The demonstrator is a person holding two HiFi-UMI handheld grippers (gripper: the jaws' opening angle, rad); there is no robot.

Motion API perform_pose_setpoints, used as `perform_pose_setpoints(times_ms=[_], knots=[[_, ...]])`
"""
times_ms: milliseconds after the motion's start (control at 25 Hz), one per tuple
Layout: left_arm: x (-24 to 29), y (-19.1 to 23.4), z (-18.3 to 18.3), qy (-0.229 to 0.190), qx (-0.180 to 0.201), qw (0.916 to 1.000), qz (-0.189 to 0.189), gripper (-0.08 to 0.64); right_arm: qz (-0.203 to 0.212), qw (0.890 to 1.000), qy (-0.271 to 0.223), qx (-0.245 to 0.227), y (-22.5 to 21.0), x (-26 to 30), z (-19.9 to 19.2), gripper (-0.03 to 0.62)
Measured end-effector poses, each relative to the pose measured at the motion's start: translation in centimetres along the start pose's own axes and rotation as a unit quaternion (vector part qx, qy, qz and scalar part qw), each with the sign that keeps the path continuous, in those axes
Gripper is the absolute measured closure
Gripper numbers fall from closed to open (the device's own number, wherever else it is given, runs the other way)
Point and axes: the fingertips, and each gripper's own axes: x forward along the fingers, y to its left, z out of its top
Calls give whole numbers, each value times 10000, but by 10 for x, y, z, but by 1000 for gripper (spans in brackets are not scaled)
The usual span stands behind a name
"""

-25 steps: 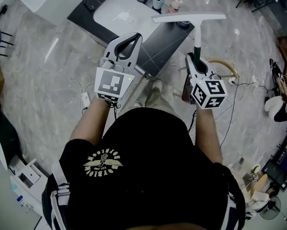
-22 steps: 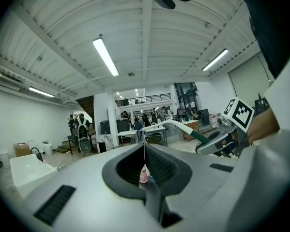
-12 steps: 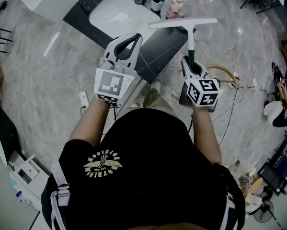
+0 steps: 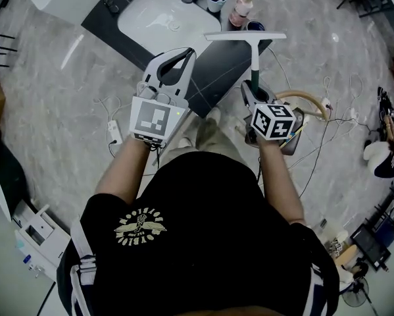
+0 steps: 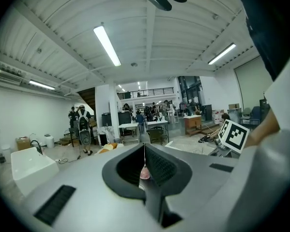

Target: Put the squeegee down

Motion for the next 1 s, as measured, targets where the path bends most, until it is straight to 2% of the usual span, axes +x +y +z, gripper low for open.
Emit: perform_pose_setpoints(times_ms=[320, 560, 840, 1000], knots=[[-13, -12, -9, 201, -112, 9997, -48, 535, -110, 9978, 431, 487, 0, 3, -46, 543], [-16, -20, -7, 223, -128, 9996, -87, 535, -220, 9952, 726, 625, -5, 9, -72, 543], [-21, -23, -7, 267, -112, 9995, -109, 535, -402, 9901, 1035, 864, -15, 26, -98, 543], [-26, -22, -7, 324, -112, 9994, -79, 535, -439, 9839, 1286, 1161, -16, 32, -117, 541]])
